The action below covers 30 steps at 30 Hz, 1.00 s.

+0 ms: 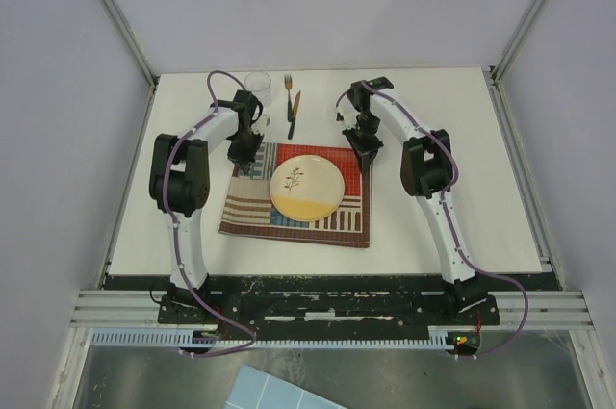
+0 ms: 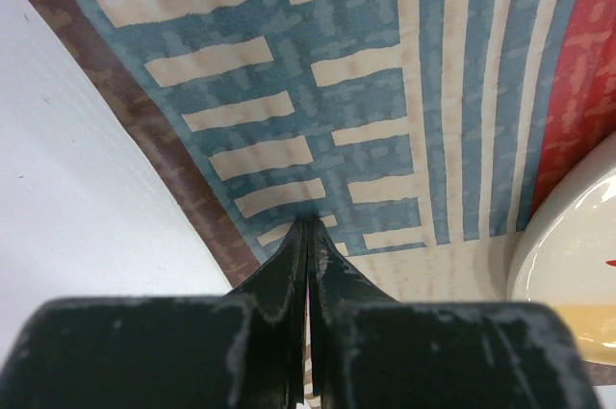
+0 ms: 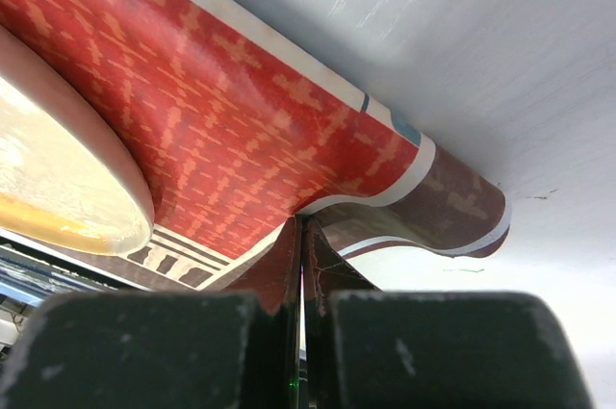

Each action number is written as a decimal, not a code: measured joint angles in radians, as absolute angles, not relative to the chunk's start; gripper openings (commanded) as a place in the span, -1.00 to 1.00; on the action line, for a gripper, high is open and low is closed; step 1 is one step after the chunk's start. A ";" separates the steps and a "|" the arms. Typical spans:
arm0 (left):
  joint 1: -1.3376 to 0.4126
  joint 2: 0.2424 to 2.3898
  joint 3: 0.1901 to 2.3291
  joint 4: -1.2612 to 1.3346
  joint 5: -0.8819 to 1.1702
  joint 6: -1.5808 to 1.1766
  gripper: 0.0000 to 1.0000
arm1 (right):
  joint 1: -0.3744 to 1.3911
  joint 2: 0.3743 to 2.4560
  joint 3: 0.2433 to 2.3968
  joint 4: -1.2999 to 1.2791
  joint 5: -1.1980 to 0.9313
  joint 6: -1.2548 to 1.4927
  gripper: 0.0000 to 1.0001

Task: Set the dinner table for one person
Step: Adjust the plate on the napkin.

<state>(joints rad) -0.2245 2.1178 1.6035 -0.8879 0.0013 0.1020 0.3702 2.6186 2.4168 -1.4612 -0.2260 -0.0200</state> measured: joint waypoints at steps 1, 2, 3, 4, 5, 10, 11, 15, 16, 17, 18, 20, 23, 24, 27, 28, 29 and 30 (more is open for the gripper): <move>-0.224 2.118 1.604 -0.888 0.002 0.102 -0.95 | 0.370 2.619 2.420 -1.463 -0.224 -0.020 -0.97; -0.224 2.118 1.604 -0.888 0.003 0.102 -0.95 | 0.370 2.622 2.424 -1.464 -0.219 -0.020 -0.97; -0.224 2.118 1.604 -0.888 0.003 0.102 -0.95 | 0.370 2.626 2.434 -1.467 -0.213 -0.020 -0.97; -0.224 2.118 1.604 -0.888 0.003 0.102 -0.94 | 0.369 2.632 2.447 -1.472 -0.208 -0.020 -0.97; -0.224 2.118 1.604 -0.888 0.003 0.102 -0.95 | 0.368 2.638 2.460 -1.477 -0.204 -0.020 -0.97; -0.224 2.118 1.603 -0.888 0.004 0.102 -0.95 | 0.362 2.665 2.518 -1.496 -0.188 -0.020 -0.97; -0.224 2.118 1.602 -0.887 0.004 0.102 -0.94 | 0.362 2.667 2.523 -1.497 -0.184 -0.020 -0.97; -0.224 2.114 1.594 -0.879 0.005 0.102 -0.95 | 0.361 2.668 2.528 -1.496 -0.175 -0.020 -0.97; -0.224 2.112 1.591 -0.876 0.006 0.102 -0.95 | 0.361 2.668 2.530 -1.494 -0.171 -0.020 -0.97; -0.224 2.110 1.588 -0.874 0.006 0.102 -0.95 | 0.361 2.668 2.530 -1.493 -0.170 -0.020 -0.97; -0.224 2.109 1.586 -0.872 0.006 0.102 -0.95 | 0.361 2.668 2.532 -1.490 -0.166 -0.020 -0.97; -0.224 2.107 1.582 -0.868 0.007 0.102 -0.95 | 0.361 2.670 2.538 -1.485 -0.157 -0.020 -0.97; -0.223 2.104 1.578 -0.865 0.009 0.102 -0.94 | 0.358 2.679 2.557 -1.485 -0.154 -0.020 -0.97; -0.223 2.102 1.576 -0.863 0.010 0.102 -0.94 | 0.358 2.680 2.558 -1.486 -0.156 -0.020 -0.97; -0.221 2.099 1.571 -0.858 0.014 0.102 -0.95 | 0.358 2.681 2.562 -1.487 -0.159 -0.020 -0.97; -0.221 2.099 1.570 -0.857 0.015 0.102 -0.95 | 0.357 2.681 2.562 -1.485 -0.160 -0.020 -0.97; -0.221 2.098 1.570 -0.857 0.017 0.102 -0.94 | 0.357 2.681 2.562 -1.482 -0.161 -0.020 -0.97; -0.220 2.097 1.568 -0.856 0.018 0.102 -0.95 | 0.356 2.681 2.562 -1.479 -0.164 -0.020 -0.97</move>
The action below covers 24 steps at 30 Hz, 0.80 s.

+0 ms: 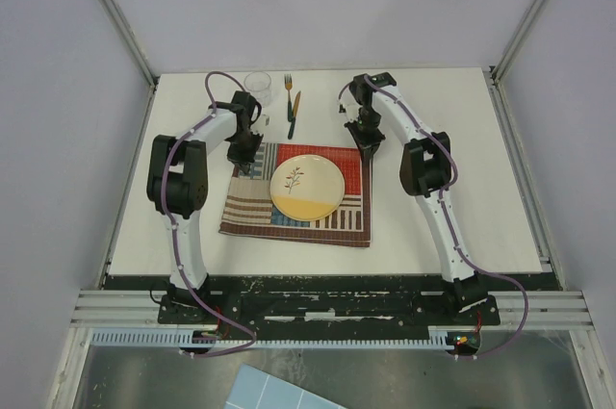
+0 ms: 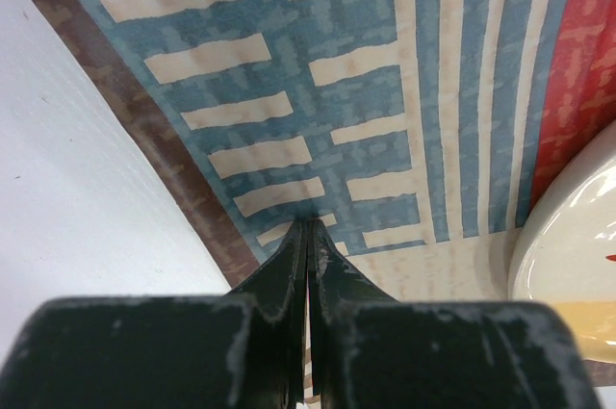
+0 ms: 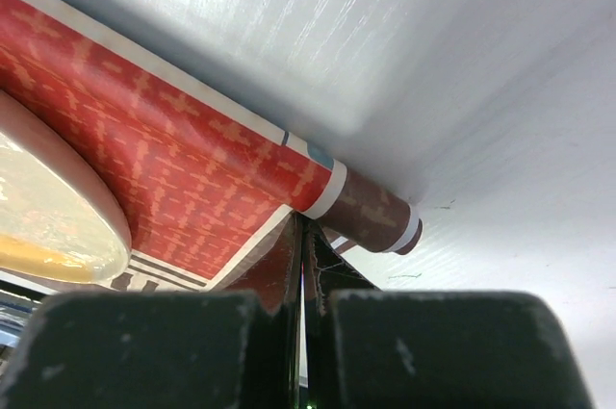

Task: Set the dinner table for one person
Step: Adjust the plate on the napkin.

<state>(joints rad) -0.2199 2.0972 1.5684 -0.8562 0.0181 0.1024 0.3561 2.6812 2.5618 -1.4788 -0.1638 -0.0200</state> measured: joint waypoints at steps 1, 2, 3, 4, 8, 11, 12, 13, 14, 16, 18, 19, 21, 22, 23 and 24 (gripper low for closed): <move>-0.220 2.097 1.568 -0.856 0.019 0.102 -0.94 | 0.355 2.681 2.562 -1.475 -0.168 -0.020 -0.97; -0.220 2.097 1.568 -0.856 0.020 0.102 -0.94 | 0.353 2.681 2.562 -1.469 -0.173 -0.020 -0.97; -0.220 2.096 1.568 -0.857 0.020 0.102 -0.94 | 0.351 2.680 2.562 -1.464 -0.180 -0.017 -0.97; -0.220 2.096 1.568 -0.857 0.022 0.102 -0.95 | 0.350 2.678 2.558 -1.452 -0.187 -0.015 -0.97; -0.220 2.096 1.571 -0.867 0.036 0.102 -0.80 | 0.345 2.628 2.475 -1.358 -0.226 -0.004 -0.81; -0.222 2.096 1.593 -0.907 0.070 0.102 -0.69 | 0.342 2.541 2.350 -1.222 -0.287 0.009 -0.51; -0.222 2.096 1.603 -0.915 0.080 0.102 -0.67 | 0.342 2.521 2.333 -1.206 -0.305 0.012 -0.47; -0.222 2.095 1.612 -0.921 0.086 0.102 -0.65 | 0.342 2.503 2.319 -1.193 -0.328 0.020 -0.45; -0.222 2.095 1.622 -0.926 0.092 0.102 -0.64 | 0.342 2.477 2.292 -1.174 -0.367 0.025 -0.43; -0.222 2.089 1.631 -0.931 0.106 0.102 -0.63 | 0.343 2.432 2.254 -1.165 -0.425 0.033 -0.42; -0.223 2.075 1.632 -0.940 0.116 0.102 -0.60 | 0.345 2.392 2.220 -1.157 -0.479 0.043 -0.42; -0.225 2.071 1.632 -0.942 0.120 0.102 -0.60 | 0.346 2.381 2.211 -1.158 -0.497 0.047 -0.42; -0.227 2.064 1.632 -0.947 0.130 0.102 -0.59 | 0.348 2.376 2.209 -1.159 -0.529 0.049 -0.42; -0.231 2.063 1.632 -0.949 0.133 0.102 -0.59 | 0.350 2.377 2.208 -1.161 -0.544 0.049 -0.42; -0.234 2.063 1.632 -0.949 0.134 0.102 -0.59 | 0.352 2.382 2.206 -1.167 -0.556 0.049 -0.43; -0.240 2.063 1.632 -0.949 0.134 0.102 -0.59 | 0.353 2.386 2.205 -1.171 -0.569 0.049 -0.43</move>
<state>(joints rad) -0.2401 2.0632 1.6318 -0.9493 0.1337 0.1017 0.3534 2.3859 2.2051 -1.1713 -0.5694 0.0486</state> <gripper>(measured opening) 0.201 0.289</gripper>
